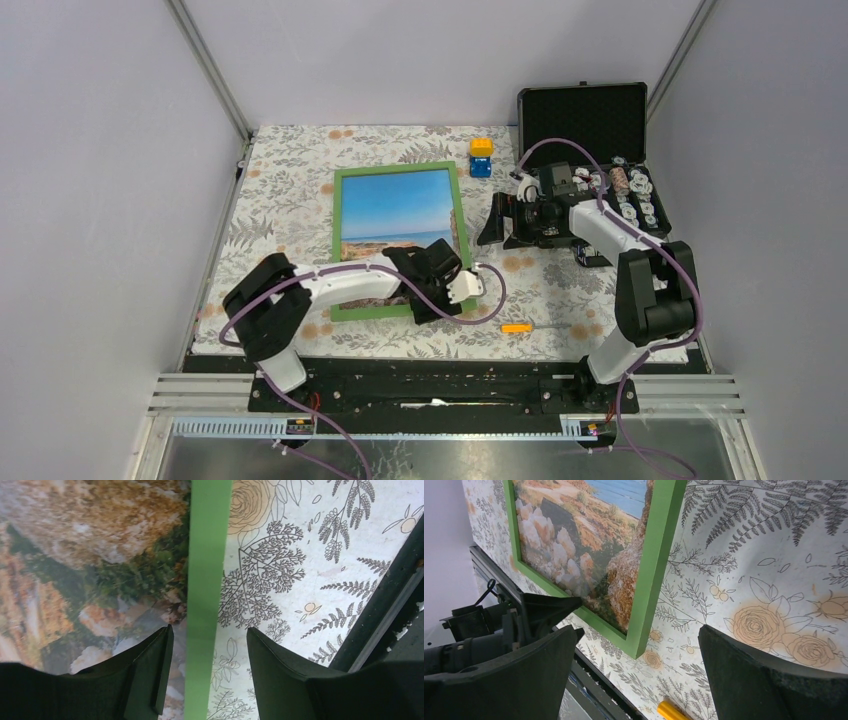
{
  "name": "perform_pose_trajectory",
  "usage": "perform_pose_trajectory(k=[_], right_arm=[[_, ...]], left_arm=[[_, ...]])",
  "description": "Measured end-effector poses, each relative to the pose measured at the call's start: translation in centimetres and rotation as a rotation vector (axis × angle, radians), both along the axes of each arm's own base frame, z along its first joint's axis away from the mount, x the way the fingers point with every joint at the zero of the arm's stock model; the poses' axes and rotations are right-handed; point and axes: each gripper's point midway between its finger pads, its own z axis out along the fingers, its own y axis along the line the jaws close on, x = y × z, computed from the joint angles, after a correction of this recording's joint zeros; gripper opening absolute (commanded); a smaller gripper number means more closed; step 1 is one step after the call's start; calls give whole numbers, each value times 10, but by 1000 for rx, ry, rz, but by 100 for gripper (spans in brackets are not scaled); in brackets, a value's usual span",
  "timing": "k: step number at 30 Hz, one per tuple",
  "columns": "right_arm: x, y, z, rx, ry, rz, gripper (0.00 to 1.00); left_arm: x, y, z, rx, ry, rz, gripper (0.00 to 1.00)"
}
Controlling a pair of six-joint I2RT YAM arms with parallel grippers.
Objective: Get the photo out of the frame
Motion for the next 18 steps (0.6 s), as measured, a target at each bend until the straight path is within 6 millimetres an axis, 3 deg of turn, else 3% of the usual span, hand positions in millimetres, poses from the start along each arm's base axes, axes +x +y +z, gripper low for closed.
perform_pose_trajectory(k=[6,13,18], right_arm=[[-8,5,-12,47,30,-6,100],[-19,13,-34,99,94,-1,100],[-23,21,-38,150,126,11,100]], left_arm=[[-4,0,-15,38,23,17,36],[3,-4,-14,31,7,32,2],[3,-7,-5,2,6,39,0]])
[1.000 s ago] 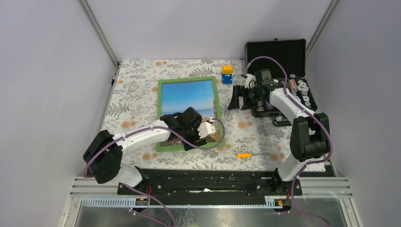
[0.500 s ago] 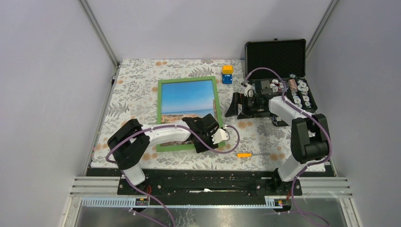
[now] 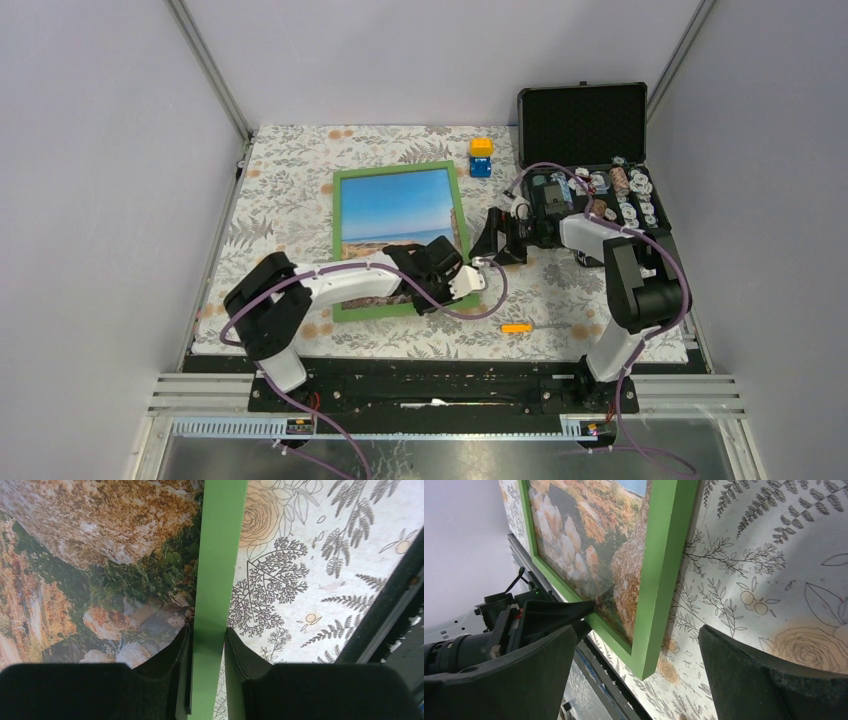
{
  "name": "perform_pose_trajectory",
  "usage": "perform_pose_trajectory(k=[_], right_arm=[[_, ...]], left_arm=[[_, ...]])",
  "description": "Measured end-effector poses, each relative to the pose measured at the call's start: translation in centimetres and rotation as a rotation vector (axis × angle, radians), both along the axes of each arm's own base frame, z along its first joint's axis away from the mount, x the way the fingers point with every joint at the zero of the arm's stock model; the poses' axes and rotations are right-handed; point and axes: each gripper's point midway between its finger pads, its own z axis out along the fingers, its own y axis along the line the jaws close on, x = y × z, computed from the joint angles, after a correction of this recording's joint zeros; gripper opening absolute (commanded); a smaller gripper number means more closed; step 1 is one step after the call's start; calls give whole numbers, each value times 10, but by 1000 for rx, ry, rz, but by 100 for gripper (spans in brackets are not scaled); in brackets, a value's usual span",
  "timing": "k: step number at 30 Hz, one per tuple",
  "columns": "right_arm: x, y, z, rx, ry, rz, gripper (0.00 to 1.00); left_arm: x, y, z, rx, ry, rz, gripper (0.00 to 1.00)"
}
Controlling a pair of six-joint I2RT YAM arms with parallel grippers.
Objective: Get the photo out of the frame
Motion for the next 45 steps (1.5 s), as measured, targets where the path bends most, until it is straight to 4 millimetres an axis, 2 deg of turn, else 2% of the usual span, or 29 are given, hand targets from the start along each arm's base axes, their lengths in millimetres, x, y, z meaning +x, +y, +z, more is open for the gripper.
perform_pose_trajectory(k=[4,6,7,8,17,23,27,37,42,45], right_arm=[[-2,6,-5,28,27,9,100],[-6,8,-10,39,51,15,100],[-13,12,-15,46,86,22,98],[-14,12,-16,47,88,22,97],[-25,35,3,192,140,66,83],[-28,48,21,302,191,68,77],[-27,52,26,342,223,39,74],[-33,58,26,392,295,-9,60],[-38,64,23,400,322,1,59],[-40,68,23,407,334,11,55]], left_arm=[[-1,-4,15,-48,-5,6,0],[-1,-6,22,-75,-3,13,0],[-1,-7,34,-121,9,22,0],[-1,-7,34,-123,9,23,0],[5,-9,65,-248,-5,44,0],[3,-10,67,-276,-3,48,0],[1,-10,69,-285,2,55,0],[-1,-10,69,-294,11,55,0],[-1,-11,70,-301,13,53,0],[-1,-11,70,-303,15,53,0]])
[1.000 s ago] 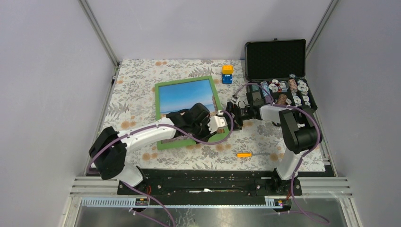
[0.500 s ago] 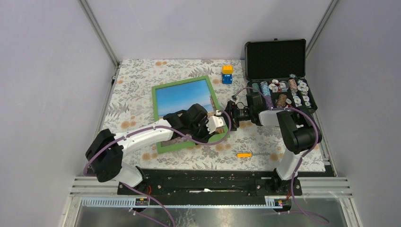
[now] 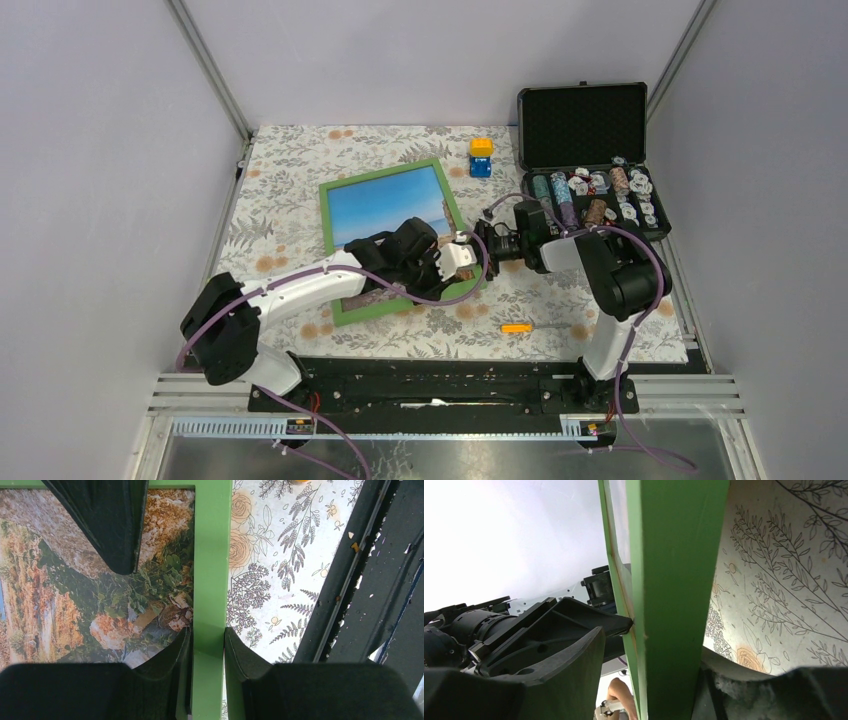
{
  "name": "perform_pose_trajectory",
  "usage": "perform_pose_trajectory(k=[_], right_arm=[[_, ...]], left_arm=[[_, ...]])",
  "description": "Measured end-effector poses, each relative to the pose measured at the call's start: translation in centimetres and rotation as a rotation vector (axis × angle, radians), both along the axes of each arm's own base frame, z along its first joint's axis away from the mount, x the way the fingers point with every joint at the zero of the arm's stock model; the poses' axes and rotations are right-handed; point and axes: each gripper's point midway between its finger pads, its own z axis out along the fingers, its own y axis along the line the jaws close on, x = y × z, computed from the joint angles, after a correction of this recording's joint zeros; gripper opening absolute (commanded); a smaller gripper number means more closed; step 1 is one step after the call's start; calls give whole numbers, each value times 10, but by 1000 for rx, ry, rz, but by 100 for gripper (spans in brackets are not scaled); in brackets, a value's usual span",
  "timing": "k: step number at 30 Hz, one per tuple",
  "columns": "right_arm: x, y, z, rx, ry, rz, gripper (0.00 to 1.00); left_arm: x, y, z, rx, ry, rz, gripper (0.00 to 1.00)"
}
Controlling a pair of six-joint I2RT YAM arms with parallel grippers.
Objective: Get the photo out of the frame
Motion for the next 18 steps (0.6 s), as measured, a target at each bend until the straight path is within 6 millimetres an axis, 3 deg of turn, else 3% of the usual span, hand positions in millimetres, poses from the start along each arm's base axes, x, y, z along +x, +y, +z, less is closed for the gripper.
perform_pose_trajectory(k=[2,4,8,10,14,18], right_arm=[[-1,1,0,5,5,6,50],[-2,2,-1,7,12,9,44],[-2,2,0,12,23,12,28],[-2,3,1,19,6,20,22],[0,7,11,46,-39,40,16],[0,8,14,45,-33,44,5]], left_arm=[[0,0,0,-2,-1,0,0],[1,-1,1,-4,-3,0,11],[2,0,1,-2,-6,4,59],[3,0,2,0,-16,7,75],[14,0,23,-32,-59,45,90],[27,13,63,-92,-136,100,98]])
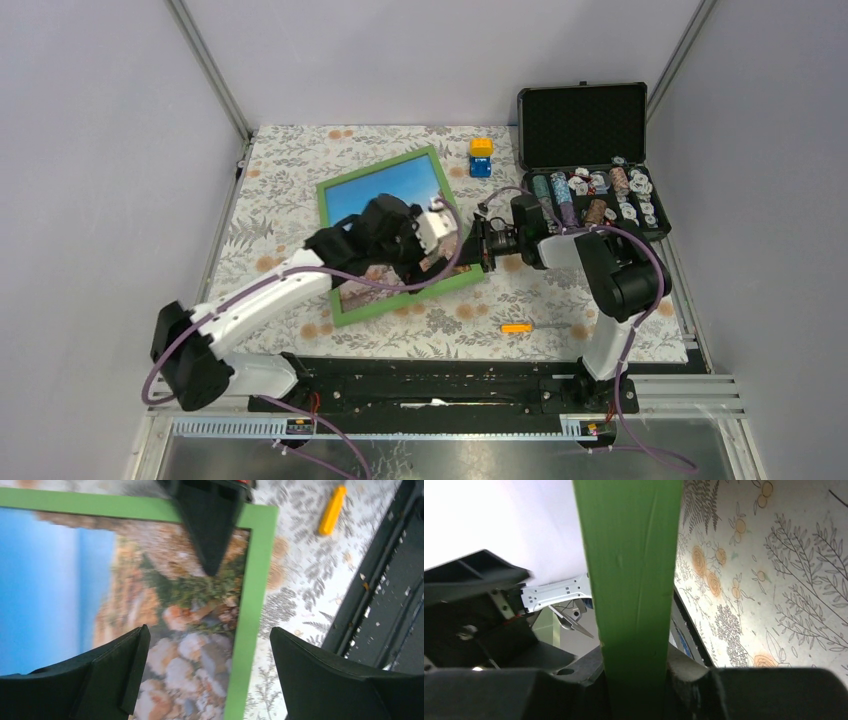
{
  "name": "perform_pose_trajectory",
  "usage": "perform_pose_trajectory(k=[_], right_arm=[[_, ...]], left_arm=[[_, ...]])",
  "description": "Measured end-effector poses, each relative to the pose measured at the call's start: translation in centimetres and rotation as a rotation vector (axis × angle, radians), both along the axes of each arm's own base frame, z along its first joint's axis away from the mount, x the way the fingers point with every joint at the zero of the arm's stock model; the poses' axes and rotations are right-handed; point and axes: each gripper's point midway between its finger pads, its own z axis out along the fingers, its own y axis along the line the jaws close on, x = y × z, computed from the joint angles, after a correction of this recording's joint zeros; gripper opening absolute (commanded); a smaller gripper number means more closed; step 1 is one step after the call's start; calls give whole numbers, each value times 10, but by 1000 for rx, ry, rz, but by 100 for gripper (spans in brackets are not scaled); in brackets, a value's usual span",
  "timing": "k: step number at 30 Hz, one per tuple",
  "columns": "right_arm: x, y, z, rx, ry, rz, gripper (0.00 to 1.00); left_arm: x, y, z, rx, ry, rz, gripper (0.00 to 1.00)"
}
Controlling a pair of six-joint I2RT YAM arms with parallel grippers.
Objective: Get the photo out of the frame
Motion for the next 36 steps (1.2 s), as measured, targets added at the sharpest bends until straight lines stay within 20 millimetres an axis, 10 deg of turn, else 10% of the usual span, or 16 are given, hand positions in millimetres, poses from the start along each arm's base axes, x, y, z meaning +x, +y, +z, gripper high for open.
perform_pose_trajectory(k=[11,36], right_arm=[[37,3,36,-185,-167,16,0],[54,-30,120,-690,-634,199,0]], left_arm=[[61,109,109,-219,-190,443,99],[106,215,146,-438,-59,951,99]])
